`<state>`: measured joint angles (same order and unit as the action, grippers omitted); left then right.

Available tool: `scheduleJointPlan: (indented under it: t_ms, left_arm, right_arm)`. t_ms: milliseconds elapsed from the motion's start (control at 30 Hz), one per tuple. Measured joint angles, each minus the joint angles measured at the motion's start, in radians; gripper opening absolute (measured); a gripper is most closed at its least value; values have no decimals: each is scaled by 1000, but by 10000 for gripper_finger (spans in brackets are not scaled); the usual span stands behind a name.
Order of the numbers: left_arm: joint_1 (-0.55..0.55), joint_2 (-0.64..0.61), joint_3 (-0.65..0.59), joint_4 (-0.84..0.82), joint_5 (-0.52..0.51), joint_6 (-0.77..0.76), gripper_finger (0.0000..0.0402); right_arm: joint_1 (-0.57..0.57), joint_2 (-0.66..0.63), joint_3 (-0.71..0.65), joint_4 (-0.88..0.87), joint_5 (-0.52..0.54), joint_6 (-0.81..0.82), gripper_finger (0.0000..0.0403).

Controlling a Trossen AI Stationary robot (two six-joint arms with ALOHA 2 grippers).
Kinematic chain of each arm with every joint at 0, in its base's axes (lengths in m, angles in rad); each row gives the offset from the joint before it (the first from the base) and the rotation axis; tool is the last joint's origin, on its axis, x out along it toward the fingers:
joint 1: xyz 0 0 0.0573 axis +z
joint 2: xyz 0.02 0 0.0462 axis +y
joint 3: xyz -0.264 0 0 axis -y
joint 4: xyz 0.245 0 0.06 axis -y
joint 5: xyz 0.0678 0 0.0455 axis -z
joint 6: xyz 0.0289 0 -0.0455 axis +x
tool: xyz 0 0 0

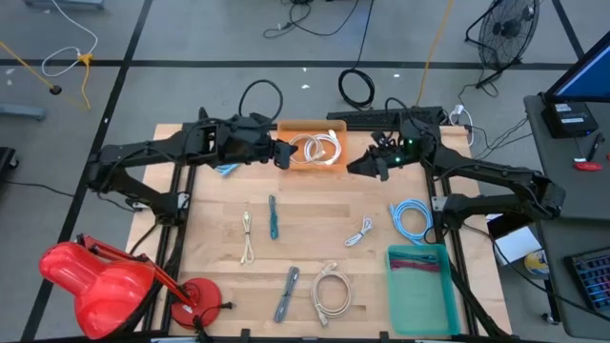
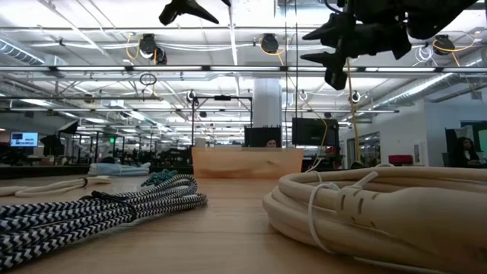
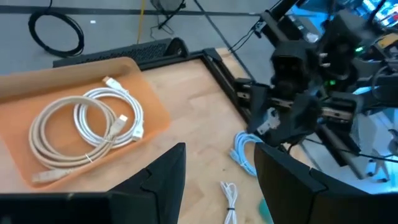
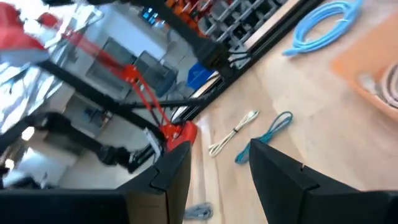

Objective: Pick & Place USB Port
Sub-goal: Put the large bottom blue charger cable into the orange bin

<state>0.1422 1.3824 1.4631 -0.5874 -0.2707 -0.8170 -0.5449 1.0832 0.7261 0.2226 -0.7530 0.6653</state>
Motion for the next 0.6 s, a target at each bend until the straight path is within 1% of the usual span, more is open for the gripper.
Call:
scheduleJointPlan:
  t_ms: [67,133,233,300,433,533,600]
  left_arm:
    - [3,2,0,-2,4,4,191]
    - [3,0,0,0,7,11,191]
    - [3,7,0,-4,9,22,191]
    - [3,8,0,-12,12,23,191]
    - [3,6,0,-13,30,30,191]
    - [3,6,0,-15,36,39,191]
    - [2,6,0,-15,36,50,191]
  right_arm:
    - [0,-1,0,-41,-30,-44,155]
    - [0,0,0,-119,-57,-101,151]
    - [1,0,0,-303,-87,-218,139]
    - [7,-3,0,-458,-79,-314,131]
    - [20,-24,0,-747,23,-480,116]
    - [32,-50,0,-930,145,-549,109]
    - [44,-72,0,-1039,268,-569,108]
